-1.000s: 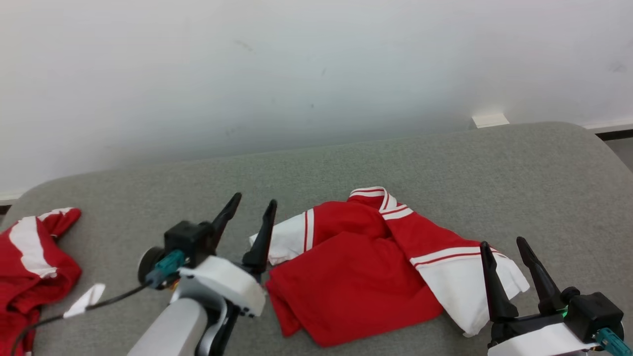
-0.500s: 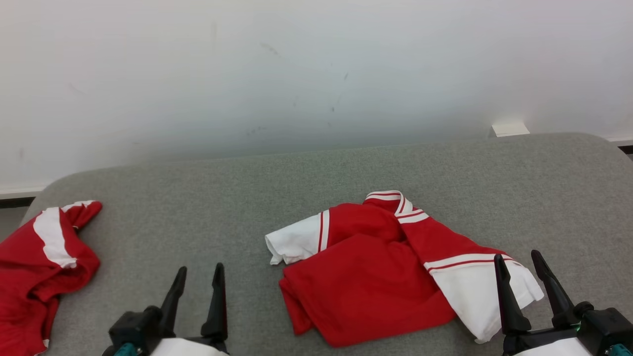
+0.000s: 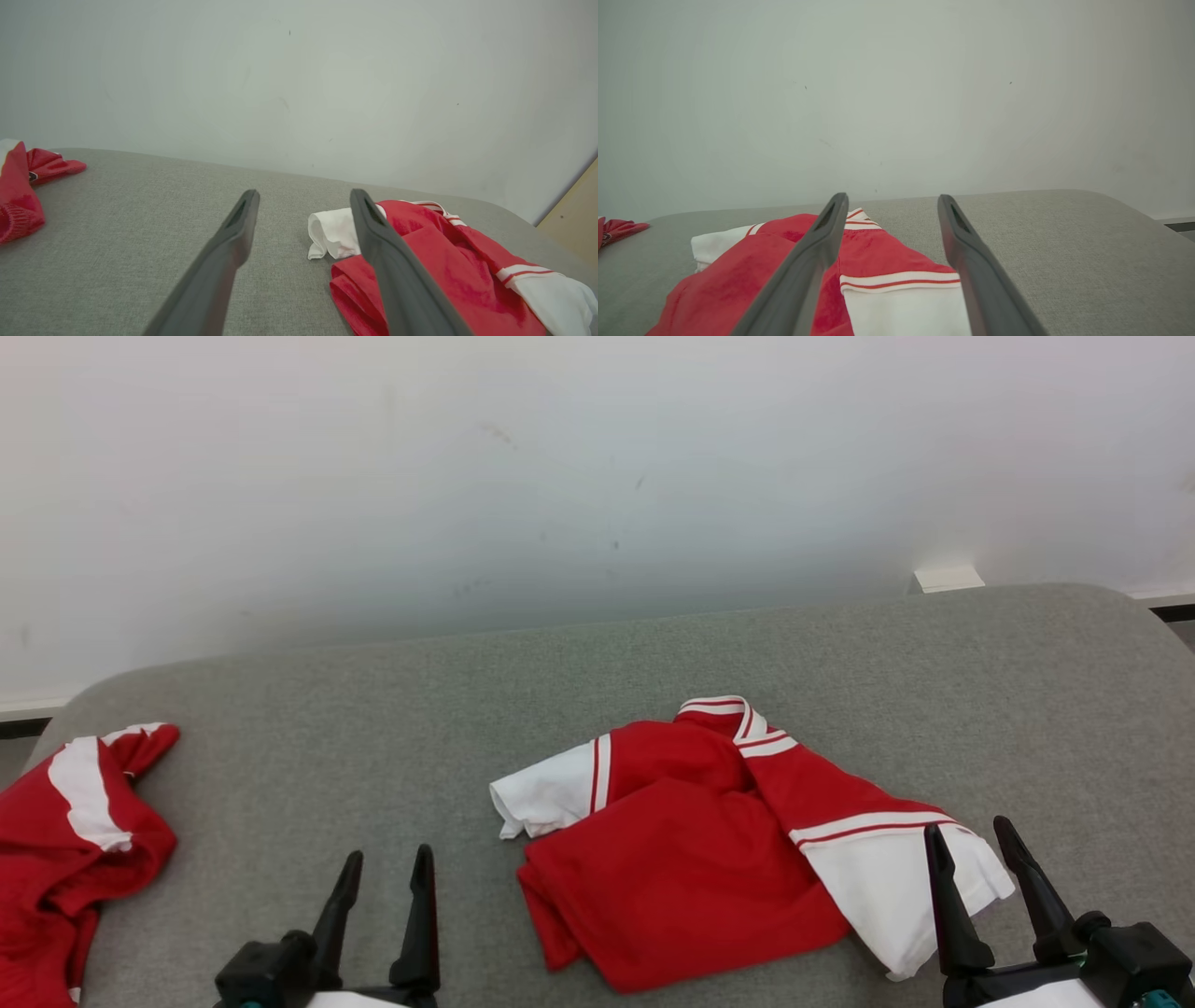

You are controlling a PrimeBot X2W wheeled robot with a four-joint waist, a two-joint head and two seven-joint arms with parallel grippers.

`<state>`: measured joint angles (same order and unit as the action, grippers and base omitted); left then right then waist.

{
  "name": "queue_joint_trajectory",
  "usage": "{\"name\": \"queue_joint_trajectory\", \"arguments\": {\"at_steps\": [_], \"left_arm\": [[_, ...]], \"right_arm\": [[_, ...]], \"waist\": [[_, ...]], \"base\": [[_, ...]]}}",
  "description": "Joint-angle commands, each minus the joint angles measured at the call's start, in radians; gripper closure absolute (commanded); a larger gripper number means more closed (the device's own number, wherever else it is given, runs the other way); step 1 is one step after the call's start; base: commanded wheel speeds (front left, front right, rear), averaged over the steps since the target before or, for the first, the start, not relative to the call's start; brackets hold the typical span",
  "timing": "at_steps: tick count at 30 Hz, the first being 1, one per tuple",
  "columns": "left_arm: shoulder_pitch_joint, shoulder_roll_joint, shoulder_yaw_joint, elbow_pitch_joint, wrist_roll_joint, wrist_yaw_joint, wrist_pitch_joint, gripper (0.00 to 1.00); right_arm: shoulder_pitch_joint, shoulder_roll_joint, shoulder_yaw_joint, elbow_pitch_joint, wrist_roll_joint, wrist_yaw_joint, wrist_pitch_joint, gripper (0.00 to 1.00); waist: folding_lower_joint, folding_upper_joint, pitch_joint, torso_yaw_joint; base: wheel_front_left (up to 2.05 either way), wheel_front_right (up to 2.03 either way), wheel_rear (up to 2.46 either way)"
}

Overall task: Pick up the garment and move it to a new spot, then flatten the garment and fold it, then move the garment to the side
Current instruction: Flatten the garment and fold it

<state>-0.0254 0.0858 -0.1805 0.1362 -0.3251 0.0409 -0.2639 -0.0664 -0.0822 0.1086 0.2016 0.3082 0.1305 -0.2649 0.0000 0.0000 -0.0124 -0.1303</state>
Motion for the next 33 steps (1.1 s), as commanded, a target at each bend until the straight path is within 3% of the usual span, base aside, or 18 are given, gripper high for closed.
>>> {"name": "queue_joint_trajectory", "arguments": {"at_steps": [1,6,13,22,33], "left_arm": [[-0.002,-0.004,0.010,0.007,0.016,-0.011,-0.001,0.00],[-0.008,-0.018,0.021,0.020,0.033,-0.031,-0.001,0.00],[-0.032,-0.027,0.009,0.036,0.045,-0.051,-0.001,0.00],[-0.052,-0.033,0.000,0.040,0.038,-0.054,-0.001,0.00],[-0.074,-0.034,-0.033,0.045,0.002,-0.038,-0.001,0.00]], "right_arm": [[-0.008,0.001,0.001,0.007,-0.003,0.000,0.001,0.00],[-0.016,-0.006,0.011,0.029,-0.012,0.000,0.001,0.00],[-0.074,-0.028,0.020,0.126,-0.048,0.000,0.012,0.00],[-0.278,-0.058,0.024,0.339,-0.086,0.000,0.209,0.00],[-0.443,-0.064,-0.014,0.583,-0.180,0.000,0.411,0.00]], "waist": [[0.0000,0.0000,0.001,-0.002],[0.0000,0.0000,0.001,0.007],[0.0000,0.0000,0.010,0.089],[0.0000,0.0000,0.067,0.222],[0.0000,0.0000,0.098,0.318]], "base": [[0.00,0.00,0.00],[0.00,0.00,0.00],[0.00,0.00,0.00],[0.00,0.00,0.00],[0.00,0.00,0.00]]}}
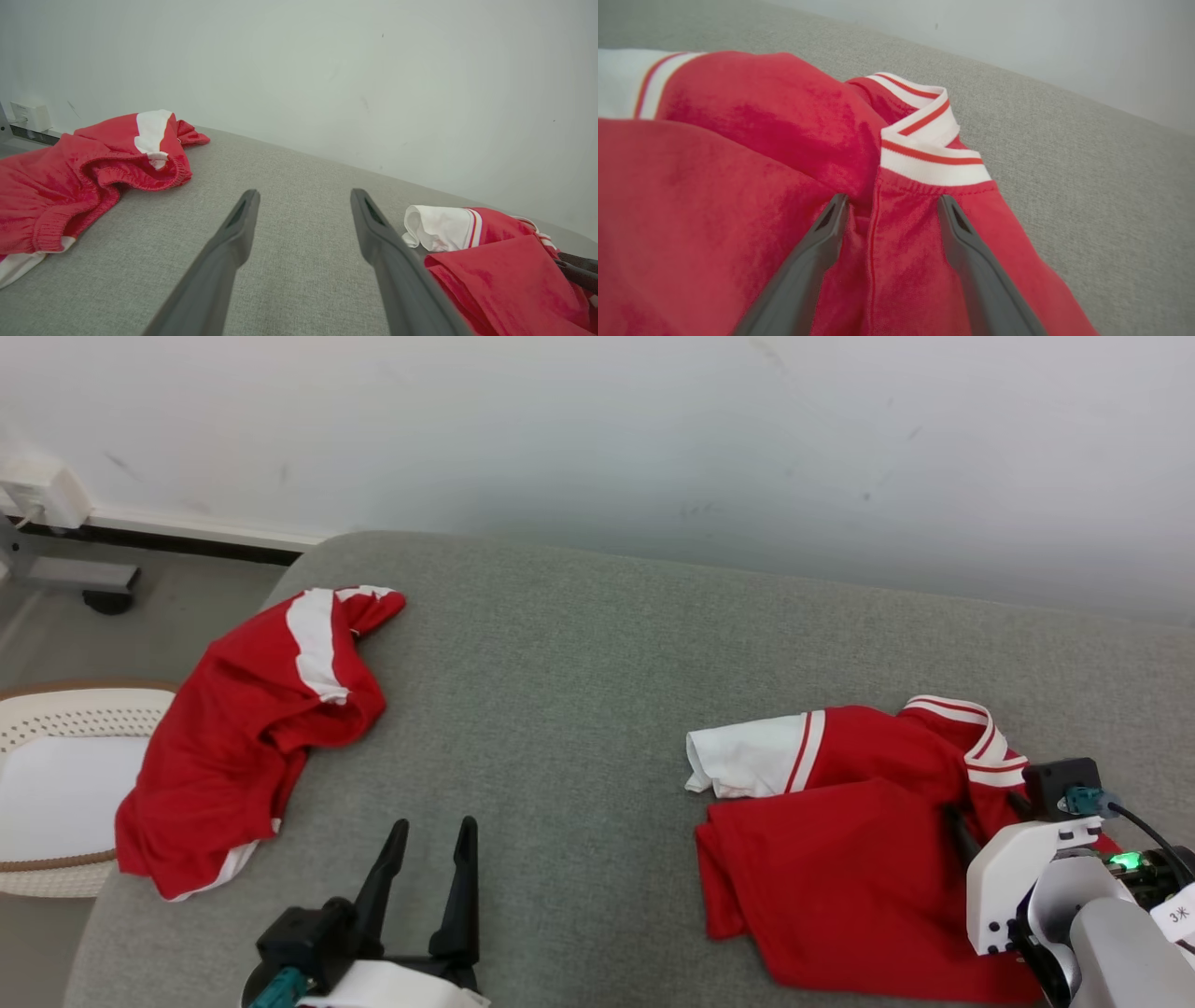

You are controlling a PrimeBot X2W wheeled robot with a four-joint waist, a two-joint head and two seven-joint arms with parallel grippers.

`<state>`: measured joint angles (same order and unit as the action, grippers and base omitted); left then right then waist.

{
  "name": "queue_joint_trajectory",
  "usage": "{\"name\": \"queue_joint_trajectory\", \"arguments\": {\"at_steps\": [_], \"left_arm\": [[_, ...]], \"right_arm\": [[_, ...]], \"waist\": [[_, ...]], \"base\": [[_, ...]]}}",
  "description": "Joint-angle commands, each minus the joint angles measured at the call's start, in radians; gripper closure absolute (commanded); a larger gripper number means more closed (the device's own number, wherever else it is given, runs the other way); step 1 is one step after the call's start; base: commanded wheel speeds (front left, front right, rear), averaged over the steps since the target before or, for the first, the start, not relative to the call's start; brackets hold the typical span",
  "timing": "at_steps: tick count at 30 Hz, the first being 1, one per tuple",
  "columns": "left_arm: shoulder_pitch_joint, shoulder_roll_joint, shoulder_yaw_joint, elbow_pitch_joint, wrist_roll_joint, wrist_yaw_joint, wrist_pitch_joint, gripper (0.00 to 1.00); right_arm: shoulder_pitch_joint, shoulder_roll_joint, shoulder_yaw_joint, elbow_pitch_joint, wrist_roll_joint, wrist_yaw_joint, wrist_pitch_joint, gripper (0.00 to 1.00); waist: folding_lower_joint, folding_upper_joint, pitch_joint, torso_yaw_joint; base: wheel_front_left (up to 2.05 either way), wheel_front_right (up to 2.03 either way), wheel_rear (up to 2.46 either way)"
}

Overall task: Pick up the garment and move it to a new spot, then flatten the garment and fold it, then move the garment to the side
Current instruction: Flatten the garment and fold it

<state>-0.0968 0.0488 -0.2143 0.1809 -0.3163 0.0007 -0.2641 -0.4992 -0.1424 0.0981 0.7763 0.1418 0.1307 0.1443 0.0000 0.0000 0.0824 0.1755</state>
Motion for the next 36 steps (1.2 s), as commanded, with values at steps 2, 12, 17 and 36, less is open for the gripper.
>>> {"name": "queue_joint_trajectory", "arguments": {"at_steps": [2,12,17,36], "left_arm": [[0.000,0.003,0.001,0.002,-0.007,0.005,-0.001,0.00],[0.021,0.003,-0.002,0.016,-0.001,0.001,-0.001,0.00],[0.022,0.003,-0.001,0.016,0.012,-0.007,-0.001,0.00],[-0.108,0.003,-0.006,-0.024,0.053,-0.008,-0.001,0.00]], "right_arm": [[-0.024,-0.002,-0.014,0.031,-0.028,0.000,0.013,0.00],[-0.026,-0.006,-0.051,0.049,-0.074,0.000,-0.007,1.00],[-0.045,-0.031,-0.083,0.006,-0.053,0.000,-0.004,1.00],[-0.228,-0.394,-0.164,-0.015,0.066,-0.001,0.141,1.00]], "waist": [[0.0000,0.0000,0.000,0.017],[0.0000,0.0000,-0.039,-0.008],[0.0000,0.0000,-0.027,-0.029],[0.0000,0.0000,0.244,-0.065]], "base": [[0.00,0.00,0.00],[0.00,0.00,0.00],[0.00,0.00,0.00],[0.00,0.00,0.00]]}}
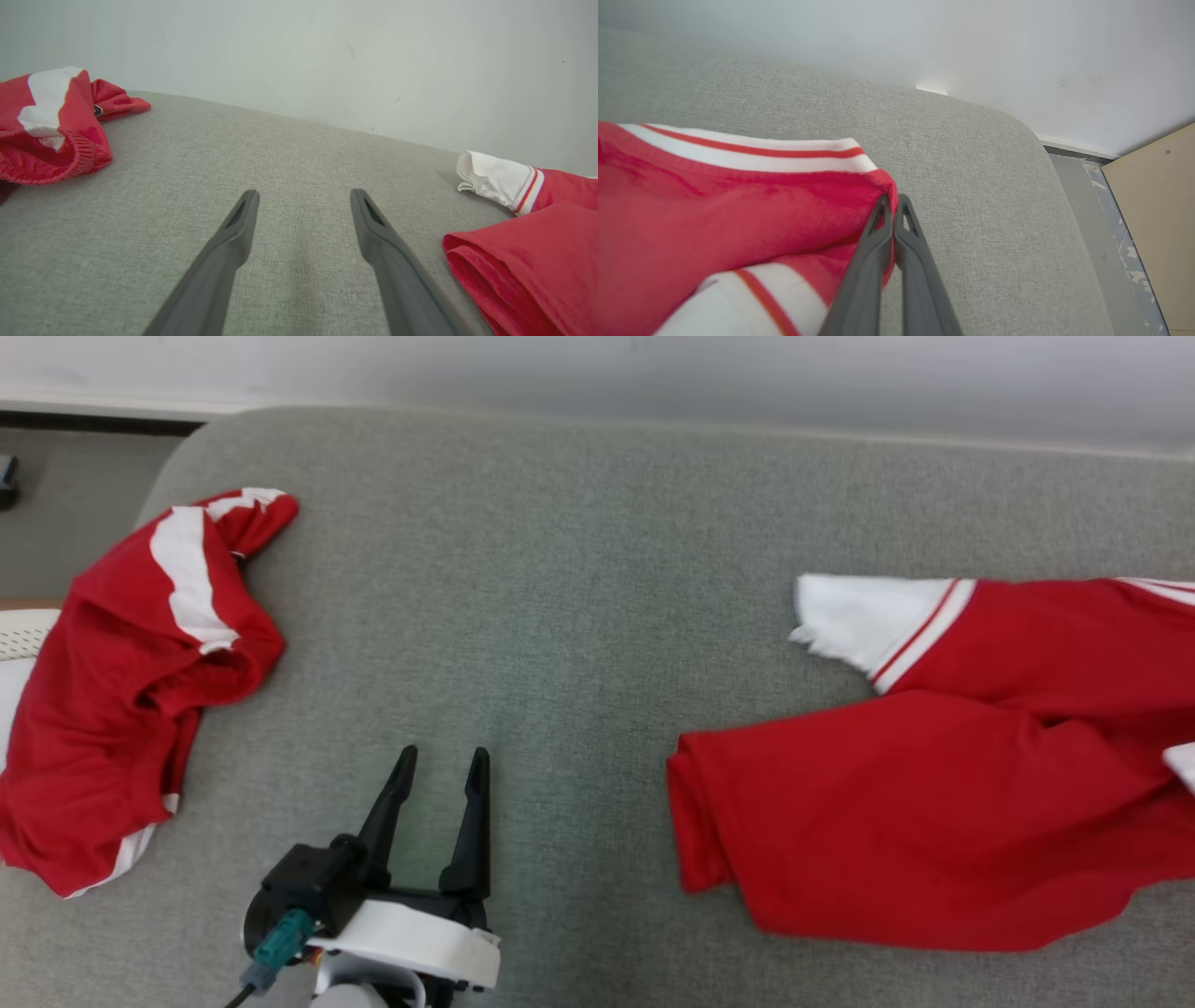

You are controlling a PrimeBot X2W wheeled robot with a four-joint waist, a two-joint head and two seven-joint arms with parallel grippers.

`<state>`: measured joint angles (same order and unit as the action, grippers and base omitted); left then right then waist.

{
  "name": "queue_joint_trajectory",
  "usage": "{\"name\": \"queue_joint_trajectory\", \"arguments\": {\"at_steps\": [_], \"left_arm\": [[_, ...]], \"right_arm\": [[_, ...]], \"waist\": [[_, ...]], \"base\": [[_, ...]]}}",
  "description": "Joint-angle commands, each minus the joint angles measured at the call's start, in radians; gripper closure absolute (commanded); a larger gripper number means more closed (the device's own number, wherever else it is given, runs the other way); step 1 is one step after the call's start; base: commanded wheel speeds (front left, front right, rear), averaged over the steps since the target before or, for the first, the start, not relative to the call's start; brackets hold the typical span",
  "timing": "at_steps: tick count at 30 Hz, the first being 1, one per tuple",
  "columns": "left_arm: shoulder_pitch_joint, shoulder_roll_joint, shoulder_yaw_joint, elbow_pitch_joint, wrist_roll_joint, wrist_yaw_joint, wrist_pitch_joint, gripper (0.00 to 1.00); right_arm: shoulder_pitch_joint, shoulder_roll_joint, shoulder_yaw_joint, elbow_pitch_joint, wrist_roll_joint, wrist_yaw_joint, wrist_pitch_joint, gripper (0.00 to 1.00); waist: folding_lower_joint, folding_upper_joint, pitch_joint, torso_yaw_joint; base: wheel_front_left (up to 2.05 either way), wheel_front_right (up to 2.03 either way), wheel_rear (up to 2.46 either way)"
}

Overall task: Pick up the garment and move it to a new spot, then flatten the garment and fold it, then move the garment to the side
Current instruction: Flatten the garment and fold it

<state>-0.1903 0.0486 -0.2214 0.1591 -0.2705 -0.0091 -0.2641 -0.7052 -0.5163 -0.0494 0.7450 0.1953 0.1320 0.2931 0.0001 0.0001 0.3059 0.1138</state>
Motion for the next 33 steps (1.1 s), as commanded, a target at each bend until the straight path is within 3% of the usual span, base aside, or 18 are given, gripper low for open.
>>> {"name": "queue_joint_trajectory", "arguments": {"at_steps": [1,3,4,5,6,12,19,24,27,33], "left_arm": [[-0.017,0.003,-0.001,-0.001,0.008,0.003,-0.001,0.00],[-0.022,0.004,-0.003,0.005,0.009,0.004,-0.001,0.00],[-0.024,0.004,-0.005,0.009,0.009,0.005,-0.001,0.00],[-0.025,0.004,-0.005,0.011,0.008,0.005,-0.001,0.00],[-0.026,0.003,-0.006,0.013,0.007,0.005,-0.001,0.00],[-0.002,0.004,-0.002,0.031,0.004,-0.003,-0.001,0.00],[0.037,0.004,0.019,0.045,0.001,-0.007,-0.001,0.00],[0.071,0.004,0.045,0.049,-0.007,-0.011,-0.001,0.00],[0.091,0.004,0.061,0.048,-0.014,-0.010,-0.001,0.00],[0.113,0.004,0.066,0.040,-0.024,-0.011,-0.001,0.00]], "right_arm": [[-0.028,-0.021,-0.031,0.034,0.010,-0.002,-0.016,1.00],[-0.034,-0.011,-0.046,0.070,0.016,-0.002,-0.028,1.00],[-0.036,-0.016,-0.055,0.088,0.008,-0.002,-0.036,0.81],[-0.041,-0.021,-0.065,0.101,-0.001,-0.002,-0.052,0.15],[-0.045,-0.018,-0.075,0.119,-0.005,-0.002,-0.064,0.00],[-0.028,0.020,-0.083,0.174,-0.041,-0.002,-0.153,0.00],[0.025,0.082,-0.014,0.075,-0.057,-0.002,-0.227,0.00],[0.142,0.145,0.060,-0.109,0.010,-0.002,-0.260,0.00],[0.244,0.151,0.091,-0.235,0.055,-0.002,-0.291,0.00],[0.464,0.219,0.064,-0.421,0.114,-0.002,-0.383,0.00]], "waist": [[-0.0001,-0.0001,0.023,-0.004],[-0.0001,-0.0001,0.022,-0.009],[-0.0001,-0.0001,0.019,-0.012],[-0.0001,-0.0001,0.014,-0.015],[-0.0001,-0.0001,0.006,-0.019],[-0.0001,-0.0001,-0.076,-0.054],[-0.0001,-0.0001,-0.180,-0.100],[-0.0001,-0.0001,-0.258,-0.135],[-0.0001,-0.0001,-0.287,-0.151],[-0.0001,-0.0001,-0.311,-0.164]], "base": [[0.00,0.00,0.00],[0.00,0.00,0.00],[0.00,0.00,0.00],[0.00,0.00,0.00],[0.00,0.00,0.00],[0.00,0.00,0.00],[0.00,0.00,0.00],[0.00,0.00,0.00],[0.00,0.00,0.00],[0.00,0.00,0.00]]}}
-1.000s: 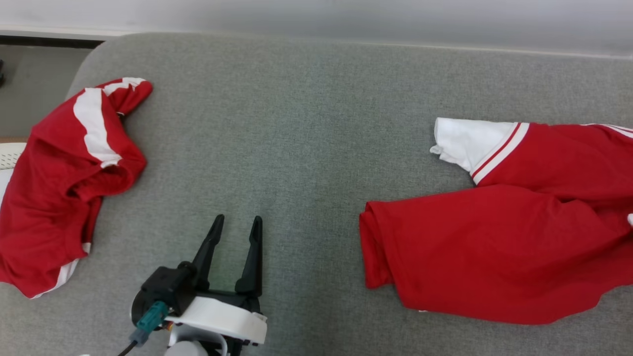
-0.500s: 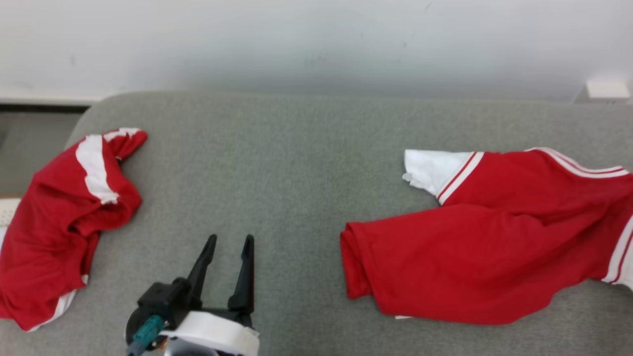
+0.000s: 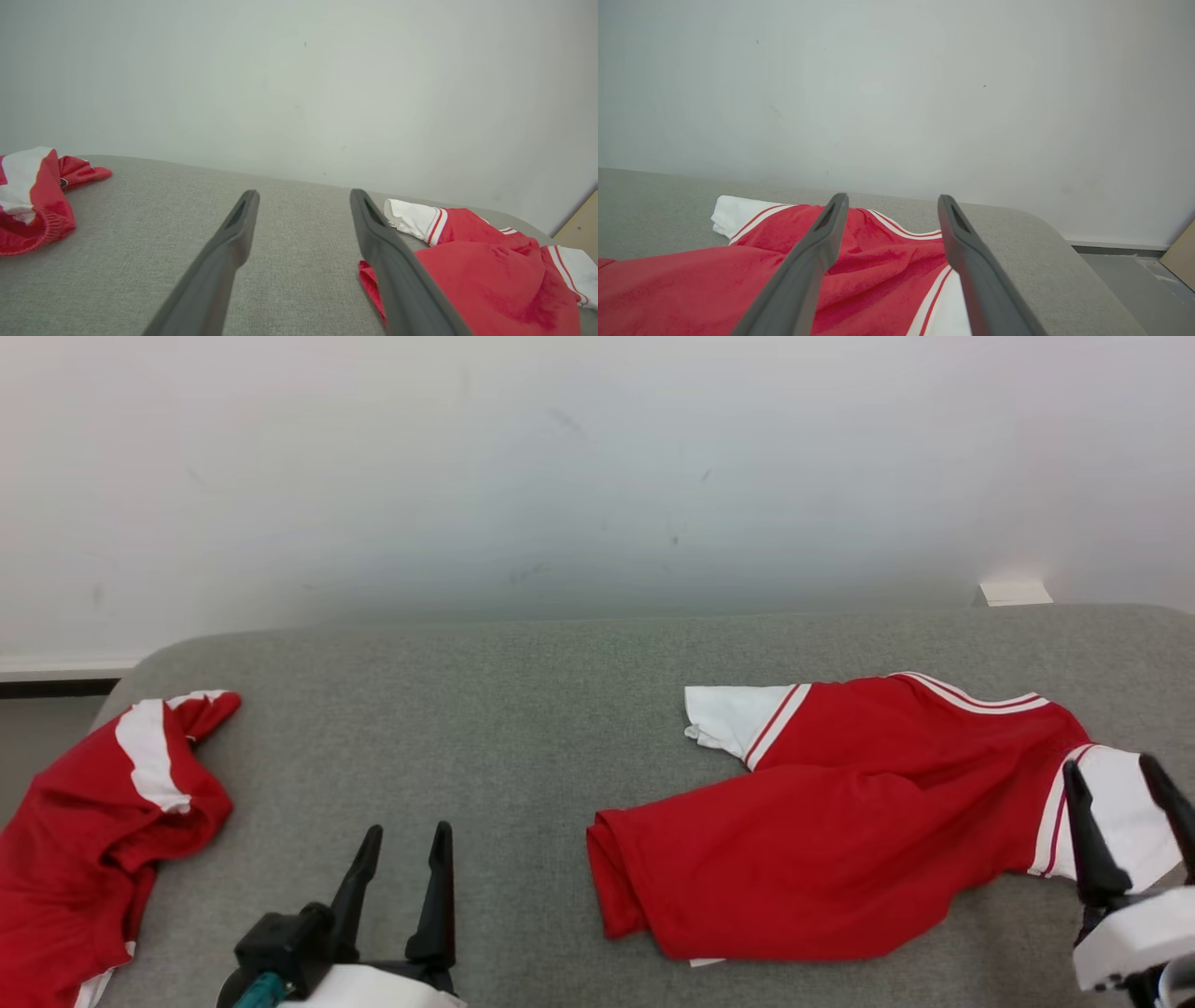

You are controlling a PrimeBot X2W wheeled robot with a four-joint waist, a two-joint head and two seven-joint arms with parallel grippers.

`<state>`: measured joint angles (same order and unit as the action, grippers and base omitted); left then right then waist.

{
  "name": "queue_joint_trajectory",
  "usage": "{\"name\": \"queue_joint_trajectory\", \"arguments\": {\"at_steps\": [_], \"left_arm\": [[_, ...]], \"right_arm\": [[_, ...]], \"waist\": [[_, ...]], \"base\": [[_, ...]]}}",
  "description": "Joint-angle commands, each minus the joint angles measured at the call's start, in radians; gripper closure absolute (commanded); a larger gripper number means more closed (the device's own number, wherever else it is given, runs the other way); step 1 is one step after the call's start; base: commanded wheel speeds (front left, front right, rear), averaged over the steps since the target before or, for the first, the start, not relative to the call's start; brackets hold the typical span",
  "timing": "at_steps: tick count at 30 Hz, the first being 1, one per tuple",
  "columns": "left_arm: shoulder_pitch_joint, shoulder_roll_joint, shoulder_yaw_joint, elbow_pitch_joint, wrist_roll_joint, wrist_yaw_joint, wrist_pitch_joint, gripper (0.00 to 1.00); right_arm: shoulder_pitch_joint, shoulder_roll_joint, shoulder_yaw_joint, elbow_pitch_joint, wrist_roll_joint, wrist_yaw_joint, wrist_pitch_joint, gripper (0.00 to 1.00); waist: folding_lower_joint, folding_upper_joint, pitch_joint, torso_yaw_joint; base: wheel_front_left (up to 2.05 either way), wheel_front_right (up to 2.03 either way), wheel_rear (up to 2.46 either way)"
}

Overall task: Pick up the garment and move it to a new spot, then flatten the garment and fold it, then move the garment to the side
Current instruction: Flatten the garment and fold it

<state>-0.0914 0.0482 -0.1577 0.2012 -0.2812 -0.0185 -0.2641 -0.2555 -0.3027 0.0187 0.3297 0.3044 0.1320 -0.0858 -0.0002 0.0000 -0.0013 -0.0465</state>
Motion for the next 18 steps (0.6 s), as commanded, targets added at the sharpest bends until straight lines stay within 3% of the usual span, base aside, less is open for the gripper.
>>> {"name": "queue_joint_trajectory", "arguments": {"at_steps": [1,8,14,18], "left_arm": [[0.017,0.004,0.002,-0.003,-0.016,-0.002,-0.001,0.00],[0.024,0.004,-0.002,0.003,-0.021,-0.002,-0.001,0.00],[-0.005,0.004,-0.023,0.042,-0.004,-0.023,0.001,0.00],[-0.062,0.013,-0.073,0.116,0.010,-0.038,0.083,0.00]], "right_arm": [[0.049,0.024,-0.010,-0.027,0.012,-0.002,-0.022,0.00],[0.192,0.131,-0.004,-0.097,0.061,-0.002,-0.086,0.00],[0.174,0.135,0.033,-0.102,0.068,-0.002,-0.093,0.00],[0.157,0.130,0.037,-0.097,0.078,-0.002,-0.102,0.00]], "waist": [[0.0002,0.0000,-0.005,-0.005],[0.0002,0.0000,0.005,-0.029],[0.0002,0.0000,0.027,-0.052],[0.0002,0.0000,0.042,-0.069]], "base": [[0.00,0.00,0.00],[0.00,0.00,0.00],[0.00,0.00,0.00],[0.00,0.00,0.00]]}}
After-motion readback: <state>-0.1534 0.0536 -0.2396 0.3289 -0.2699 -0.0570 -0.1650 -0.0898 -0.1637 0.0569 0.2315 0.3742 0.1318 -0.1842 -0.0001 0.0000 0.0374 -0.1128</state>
